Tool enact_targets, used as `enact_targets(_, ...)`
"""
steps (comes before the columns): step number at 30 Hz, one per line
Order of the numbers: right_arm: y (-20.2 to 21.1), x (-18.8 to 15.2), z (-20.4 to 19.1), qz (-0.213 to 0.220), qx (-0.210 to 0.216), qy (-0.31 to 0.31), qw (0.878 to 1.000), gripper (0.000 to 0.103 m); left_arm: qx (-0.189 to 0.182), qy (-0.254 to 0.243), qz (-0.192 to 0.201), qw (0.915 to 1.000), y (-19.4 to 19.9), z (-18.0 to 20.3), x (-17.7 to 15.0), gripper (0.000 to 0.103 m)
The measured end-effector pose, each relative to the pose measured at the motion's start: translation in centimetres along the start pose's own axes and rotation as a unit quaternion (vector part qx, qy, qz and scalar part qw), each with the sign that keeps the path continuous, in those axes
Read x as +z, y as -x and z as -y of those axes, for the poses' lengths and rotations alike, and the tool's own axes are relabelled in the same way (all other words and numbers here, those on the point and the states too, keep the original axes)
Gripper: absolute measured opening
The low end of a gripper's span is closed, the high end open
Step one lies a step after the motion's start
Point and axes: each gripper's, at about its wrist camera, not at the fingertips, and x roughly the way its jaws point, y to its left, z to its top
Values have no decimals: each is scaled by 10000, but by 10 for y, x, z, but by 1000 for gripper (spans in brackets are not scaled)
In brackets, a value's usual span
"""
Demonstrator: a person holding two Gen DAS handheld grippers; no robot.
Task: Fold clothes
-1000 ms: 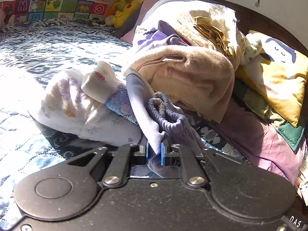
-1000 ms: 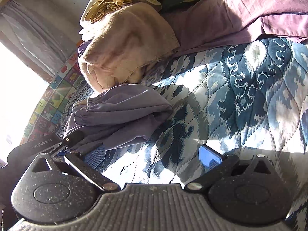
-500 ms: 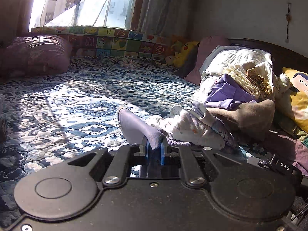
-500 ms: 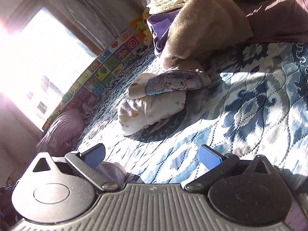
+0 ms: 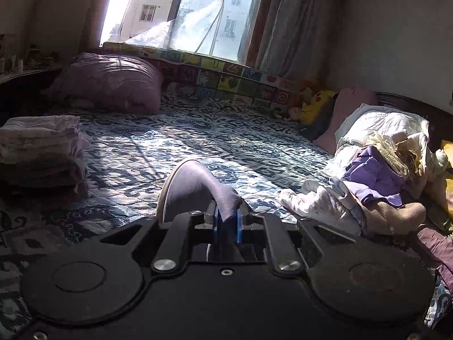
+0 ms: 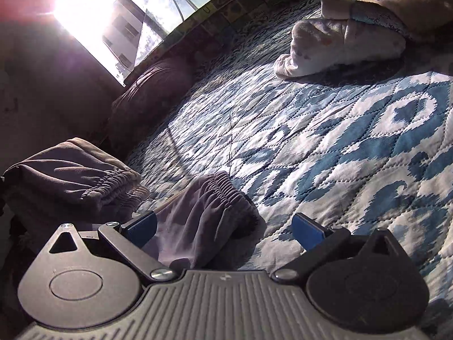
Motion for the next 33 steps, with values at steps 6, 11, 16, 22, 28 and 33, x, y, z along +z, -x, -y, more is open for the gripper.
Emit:
enact_targets(6,-16,-10,-3,-192,-32,-27,9998,81,1211,1011,-649,9853,13,-96,-52,13)
enact_targets(11,-27,-6,0,-201,-61,-102,9997,76,1759,1246,-606,9746,39,-125,-78,53)
enact_targets(16,-38,11,14,-136,40,-412,9990,76,1833,789,-366,9792,52,-112,-80,61)
enact_targets(22,-64,20,6,-246,20,-236,9994,79,1126,310,-766,9902,12,-79,-93,66)
enact_targets(28,-84,18,-11,-402,-91,253,9988,79,714,-338,-1016,9917,-39,-37,-115,71)
enact_targets(33,-93,20,-13,-316,-143,380,9987,80,643,-804,-1119,9884,-72,-20,-136,76)
